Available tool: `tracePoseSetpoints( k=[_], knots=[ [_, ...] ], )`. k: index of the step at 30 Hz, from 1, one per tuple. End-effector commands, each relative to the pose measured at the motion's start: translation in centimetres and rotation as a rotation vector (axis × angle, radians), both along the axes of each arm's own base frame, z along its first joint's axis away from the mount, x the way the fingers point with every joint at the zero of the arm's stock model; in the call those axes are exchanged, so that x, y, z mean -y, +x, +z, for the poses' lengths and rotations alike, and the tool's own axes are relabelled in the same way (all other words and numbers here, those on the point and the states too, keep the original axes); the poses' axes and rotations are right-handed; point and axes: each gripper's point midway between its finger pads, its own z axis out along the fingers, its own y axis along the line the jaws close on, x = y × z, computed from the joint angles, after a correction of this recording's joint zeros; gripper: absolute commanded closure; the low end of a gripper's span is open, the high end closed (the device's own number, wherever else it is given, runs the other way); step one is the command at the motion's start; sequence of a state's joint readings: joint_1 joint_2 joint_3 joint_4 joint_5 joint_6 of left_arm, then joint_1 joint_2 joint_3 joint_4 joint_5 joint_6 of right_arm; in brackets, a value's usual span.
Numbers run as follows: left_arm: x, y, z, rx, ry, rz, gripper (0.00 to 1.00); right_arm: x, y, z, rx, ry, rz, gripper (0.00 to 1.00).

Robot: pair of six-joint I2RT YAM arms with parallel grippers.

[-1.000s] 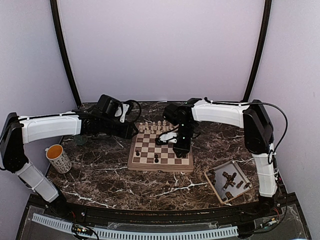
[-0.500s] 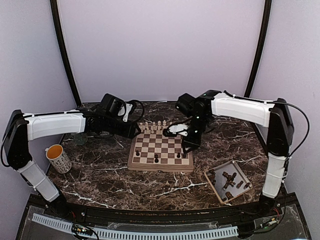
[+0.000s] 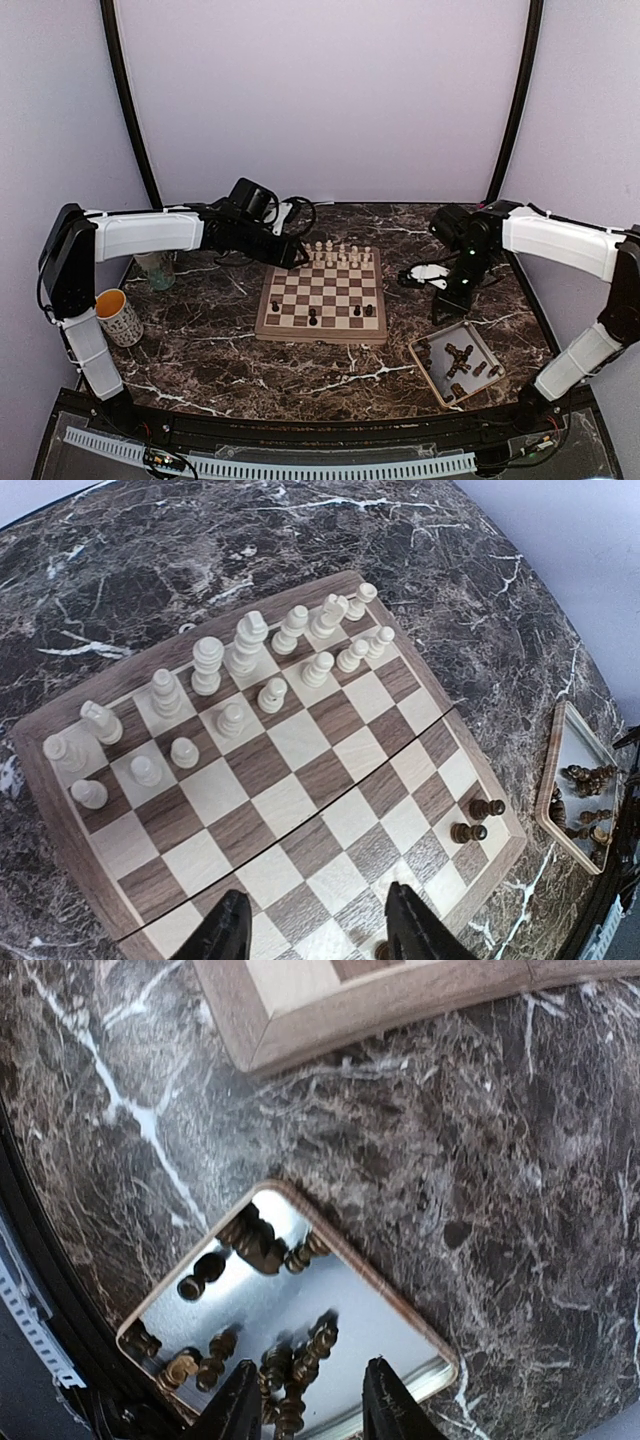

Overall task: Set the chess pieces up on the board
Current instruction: Pick up the chess pile from the storage box.

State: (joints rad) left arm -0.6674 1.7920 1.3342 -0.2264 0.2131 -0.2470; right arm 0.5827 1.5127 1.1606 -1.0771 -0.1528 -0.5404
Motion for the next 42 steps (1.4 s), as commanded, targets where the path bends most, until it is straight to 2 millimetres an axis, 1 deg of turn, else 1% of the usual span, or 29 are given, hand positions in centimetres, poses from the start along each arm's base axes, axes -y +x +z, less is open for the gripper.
tracePoseSetpoints(
  k=[1,3,6,9,16,21,25,28,32,37,40,42],
  knots=[
    [2.2,-0.4,0.9,-0.024,-0.045,-0.049,0.51,3.2,-2.7,0.0,0.009,-0.055,0.032,0.63],
    [2.7,-0.3,0.9,-0.028,-0.045,-0.058,0.51,4.5,-3.6,-0.2,0.017,-0.086,0.044,0.60],
    [3.2,-0.1,1.2,-0.025,-0.048,-0.065,0.52,6.0,-4.4,-1.3,0.007,-0.142,0.039,0.57],
    [3.5,0.0,1.5,-0.019,-0.055,-0.067,0.52,7.0,-5.3,-2.3,-0.029,-0.178,0.034,0.57],
    [3.4,-0.2,1.3,-0.027,-0.048,-0.067,0.52,8.3,-5.5,-4.0,-0.043,-0.228,-0.002,0.56],
    [3.1,-0.4,1.2,-0.026,-0.050,-0.061,0.52,8.6,-4.6,-5.2,-0.030,-0.251,-0.037,0.57],
    [2.8,-0.6,1.2,-0.024,-0.045,-0.056,0.52,8.7,-4.5,-5.5,-0.042,-0.259,-0.040,0.63],
    [2.7,-0.7,1.2,-0.021,-0.043,-0.053,0.52,8.8,-4.4,-5.6,-0.040,-0.259,-0.042,0.73],
    [2.6,-0.8,1.0,-0.026,-0.051,-0.051,0.52,8.5,-3.9,-5.4,-0.027,-0.244,-0.050,0.80],
    [2.6,-1.0,1.1,-0.027,-0.056,-0.055,0.52,8.4,-3.9,-5.4,-0.032,-0.240,-0.047,0.95],
    [2.5,-1.0,1.2,-0.020,-0.052,-0.054,0.52,8.6,-3.9,-5.2,-0.035,-0.243,-0.047,0.98],
    [2.4,-1.0,1.0,-0.020,-0.047,-0.054,0.52,8.2,-4.0,-4.5,-0.041,-0.222,-0.045,0.99]
  ],
)
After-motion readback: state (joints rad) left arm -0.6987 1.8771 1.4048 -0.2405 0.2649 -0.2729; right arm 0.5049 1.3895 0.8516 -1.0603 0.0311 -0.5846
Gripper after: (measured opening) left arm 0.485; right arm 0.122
